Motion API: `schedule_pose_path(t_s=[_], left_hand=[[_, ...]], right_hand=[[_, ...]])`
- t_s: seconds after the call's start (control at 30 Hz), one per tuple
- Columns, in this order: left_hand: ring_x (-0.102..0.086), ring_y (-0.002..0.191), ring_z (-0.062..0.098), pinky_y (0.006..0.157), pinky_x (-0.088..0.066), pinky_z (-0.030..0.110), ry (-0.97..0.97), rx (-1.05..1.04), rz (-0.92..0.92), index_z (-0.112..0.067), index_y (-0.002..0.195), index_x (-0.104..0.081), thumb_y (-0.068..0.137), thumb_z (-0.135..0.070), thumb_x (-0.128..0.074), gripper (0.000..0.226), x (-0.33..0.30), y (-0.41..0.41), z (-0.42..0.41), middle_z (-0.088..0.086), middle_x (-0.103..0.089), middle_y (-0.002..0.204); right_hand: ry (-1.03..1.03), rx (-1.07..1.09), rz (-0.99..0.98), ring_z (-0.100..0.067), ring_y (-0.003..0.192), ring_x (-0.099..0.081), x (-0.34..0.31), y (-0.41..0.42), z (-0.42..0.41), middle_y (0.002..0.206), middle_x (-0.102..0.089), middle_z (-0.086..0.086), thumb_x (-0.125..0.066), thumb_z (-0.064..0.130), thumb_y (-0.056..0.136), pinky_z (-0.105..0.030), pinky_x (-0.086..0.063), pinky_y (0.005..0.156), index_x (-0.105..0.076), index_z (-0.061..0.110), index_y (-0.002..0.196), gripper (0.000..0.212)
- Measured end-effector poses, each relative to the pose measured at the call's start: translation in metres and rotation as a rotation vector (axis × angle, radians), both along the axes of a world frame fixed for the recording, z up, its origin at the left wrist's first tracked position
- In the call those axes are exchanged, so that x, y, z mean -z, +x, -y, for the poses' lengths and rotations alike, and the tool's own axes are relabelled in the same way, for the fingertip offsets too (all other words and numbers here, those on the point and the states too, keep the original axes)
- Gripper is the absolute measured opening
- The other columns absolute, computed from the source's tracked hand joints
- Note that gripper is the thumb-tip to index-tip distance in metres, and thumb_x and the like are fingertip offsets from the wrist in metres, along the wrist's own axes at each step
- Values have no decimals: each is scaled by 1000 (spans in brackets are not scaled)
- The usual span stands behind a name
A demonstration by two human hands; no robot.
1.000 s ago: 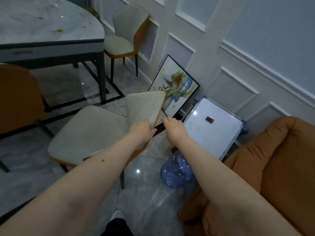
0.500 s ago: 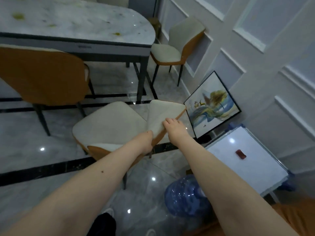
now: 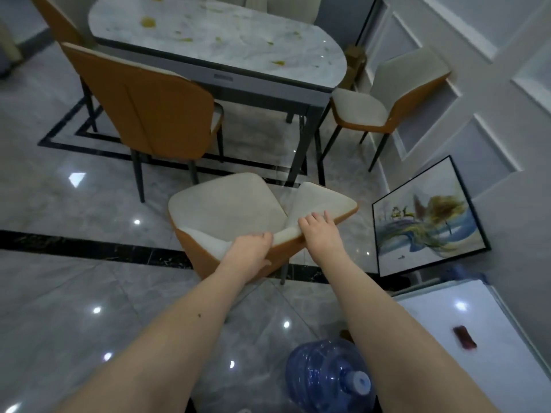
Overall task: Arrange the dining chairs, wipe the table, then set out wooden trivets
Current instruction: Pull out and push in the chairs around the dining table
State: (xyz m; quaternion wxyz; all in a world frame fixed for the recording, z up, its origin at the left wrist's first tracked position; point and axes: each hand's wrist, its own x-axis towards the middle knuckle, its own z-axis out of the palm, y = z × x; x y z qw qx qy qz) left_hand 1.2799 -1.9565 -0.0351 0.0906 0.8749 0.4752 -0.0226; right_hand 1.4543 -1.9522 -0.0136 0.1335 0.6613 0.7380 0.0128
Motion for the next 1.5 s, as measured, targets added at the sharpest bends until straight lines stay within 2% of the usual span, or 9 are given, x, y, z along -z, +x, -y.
schedule_pose_path(t_s=[0.17,0.63,0.87,1.13,1.3,1.5], left_hand=[[-60,103,29,82,-47,38,-37,47,29,-12,119,-43,89,-37,-58,41,-1,-3,-7,10,-61,116],[-60,100,27,82,-48,37,-65,201,81,-13,123,-42,93,-36,-52,39,-1,-46,-44,10,-62,114],[-61,96,29,79,-47,37,-37,303,62,-12,117,-44,93,-37,-52,35,2,-89,-75,10,-62,111],[-61,93,23,76,-47,32,13,427,5,-14,122,-41,95,-41,-49,39,-3,-122,-130,6,-61,110],[-61,92,22,75,-50,33,70,453,-4,-16,117,-42,95,-43,-48,36,-9,-120,-173,4,-61,108],[-60,91,20,71,-47,30,179,425,-4,-17,112,-42,95,-43,-46,32,-31,-100,-226,2,-60,105]], right_hand=[[-19,-1,-18,-25,121,-48,1,-3,-12,126,-56,-6,-50,13,92,-37,-23,114,-45,14,126,34],[-128,127,35,-25,129,-40,-9,-45,-34,134,-49,-5,-62,11,85,-43,-19,117,-38,16,135,55],[-125,148,76,-25,124,-44,-10,-83,-48,131,-50,-5,-57,10,87,-39,-31,105,-42,17,128,44],[-55,157,23,-26,118,-46,-5,-105,-69,125,-53,-5,-54,19,92,-41,-33,102,-43,17,122,33],[65,132,-9,-29,120,-43,-2,-99,-91,125,-49,-5,-62,10,84,-46,-27,110,-38,16,128,50],[101,98,33,-28,112,-49,-21,-74,-156,120,-54,-5,-61,7,83,-39,-36,99,-35,16,130,55]])
